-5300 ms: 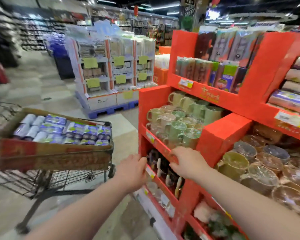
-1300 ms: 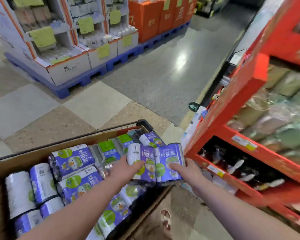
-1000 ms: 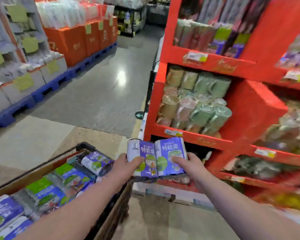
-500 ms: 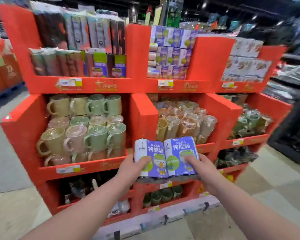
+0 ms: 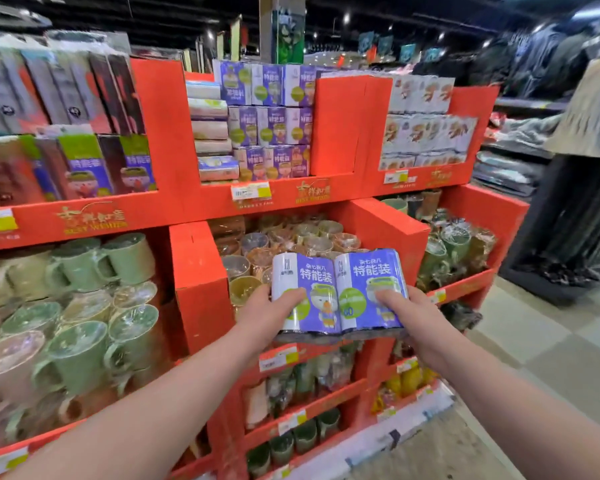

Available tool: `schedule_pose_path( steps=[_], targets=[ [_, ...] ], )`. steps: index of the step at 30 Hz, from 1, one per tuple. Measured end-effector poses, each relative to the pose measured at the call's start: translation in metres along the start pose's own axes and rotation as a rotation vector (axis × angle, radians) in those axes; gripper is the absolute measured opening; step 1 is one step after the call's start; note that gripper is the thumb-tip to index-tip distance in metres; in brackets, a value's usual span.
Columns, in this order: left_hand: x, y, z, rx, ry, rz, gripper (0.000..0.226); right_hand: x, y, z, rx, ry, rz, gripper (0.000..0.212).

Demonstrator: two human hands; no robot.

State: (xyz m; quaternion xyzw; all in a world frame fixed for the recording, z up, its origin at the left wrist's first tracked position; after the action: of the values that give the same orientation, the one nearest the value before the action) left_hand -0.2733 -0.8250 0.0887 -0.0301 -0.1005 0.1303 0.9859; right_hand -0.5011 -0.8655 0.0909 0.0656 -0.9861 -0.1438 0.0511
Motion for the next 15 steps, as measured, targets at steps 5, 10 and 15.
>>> schedule_pose_path(
  steps=[5,10,15],
  targets=[
    [-0.015,-0.081,0.018,-0.077,-0.017,-0.039,0.029,0.011,-0.062,-0.046,0.038,-0.031,0.078,0.037],
    [-0.007,-0.157,0.032,-0.127,0.024,-0.022,0.031,-0.001,-0.121,-0.103,0.099,0.03,0.075,0.025],
    [0.009,-0.217,0.041,-0.19,0.087,0.026,0.026,-0.022,-0.171,-0.146,0.146,0.059,0.066,0.022]
  ],
)
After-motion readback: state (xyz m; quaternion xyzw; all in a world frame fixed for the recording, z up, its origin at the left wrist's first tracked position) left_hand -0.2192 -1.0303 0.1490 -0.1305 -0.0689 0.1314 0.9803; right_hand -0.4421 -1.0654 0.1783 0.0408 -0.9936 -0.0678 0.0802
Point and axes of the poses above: each hand's wrist, its own y-axis away from the middle knuckle, its own x-axis out of the back of the hand, z = x × y, the point moved 1 cm from there along -y, towards the middle knuckle, and after that the axes turned 11 degrees about -x, right-handed, at the moved point
